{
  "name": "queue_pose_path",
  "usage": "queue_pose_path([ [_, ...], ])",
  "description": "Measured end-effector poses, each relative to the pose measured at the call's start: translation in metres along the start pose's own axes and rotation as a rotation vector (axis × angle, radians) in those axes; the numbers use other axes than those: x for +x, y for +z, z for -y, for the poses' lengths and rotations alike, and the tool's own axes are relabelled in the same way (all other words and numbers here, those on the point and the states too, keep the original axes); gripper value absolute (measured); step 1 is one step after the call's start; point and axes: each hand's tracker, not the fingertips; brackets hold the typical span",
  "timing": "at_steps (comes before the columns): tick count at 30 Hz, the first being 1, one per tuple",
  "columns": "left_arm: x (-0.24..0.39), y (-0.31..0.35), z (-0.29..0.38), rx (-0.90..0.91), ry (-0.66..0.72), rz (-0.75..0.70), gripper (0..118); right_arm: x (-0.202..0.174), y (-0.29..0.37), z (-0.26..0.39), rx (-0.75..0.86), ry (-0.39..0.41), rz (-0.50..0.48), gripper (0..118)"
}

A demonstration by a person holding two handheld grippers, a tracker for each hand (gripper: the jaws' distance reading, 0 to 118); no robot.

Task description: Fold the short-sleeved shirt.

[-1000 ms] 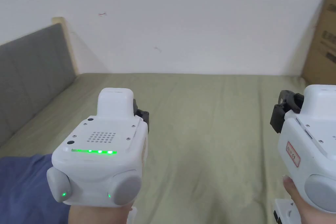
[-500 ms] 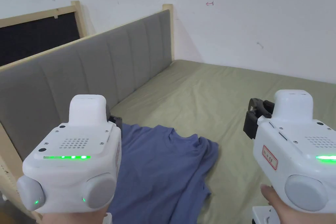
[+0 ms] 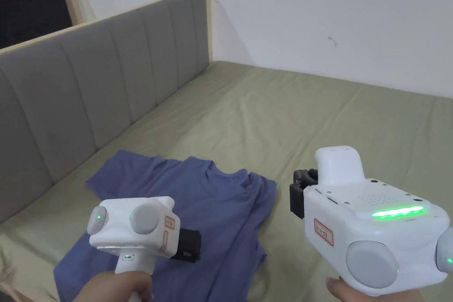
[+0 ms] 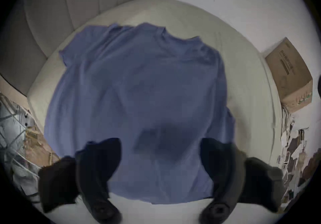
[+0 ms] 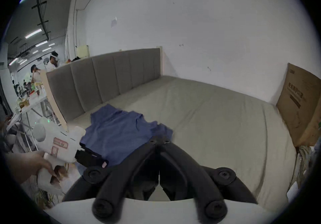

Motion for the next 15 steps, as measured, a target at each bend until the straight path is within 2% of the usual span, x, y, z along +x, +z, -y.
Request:
queue_pose_path([
  [3, 0.008, -0.023, 0.005, -0.01, -0.018, -0.006, 112, 0.009, -0.007, 0.009, -0.031, -0.017, 0.016, 0],
  [6, 0.023, -0.057, 0.02, -0.03, -0.128, -0.108, 114, 0.016, -0.014, 0.015, -0.062, -0.045, 0.015, 0],
  [8, 0.024, -0.063, 0.031, 0.062, -0.199, -0.138, 118, 0.018, -0.016, 0.017, -0.081, -0.041, 0.014, 0],
  [10, 0.015, -0.064, 0.025, 0.025, -0.127, -0.092, 118, 0.019, -0.015, 0.019, -0.086, -0.028, 0.008, 0],
  [13, 0.021, -0.055, 0.015, -0.01, -0.144, -0.103, 118, 0.019, -0.007, 0.02, -0.058, -0.019, -0.014, 0],
  [14, 0.019, -0.048, 0.016, 0.002, -0.137, -0.094, 114, 0.018, -0.004, 0.02, -0.055, -0.016, -0.015, 0],
  [15, 0.017, -0.034, 0.019, 0.078, -0.124, -0.084, 95, 0.018, -0.002, 0.019, -0.054, -0.013, -0.015, 0],
])
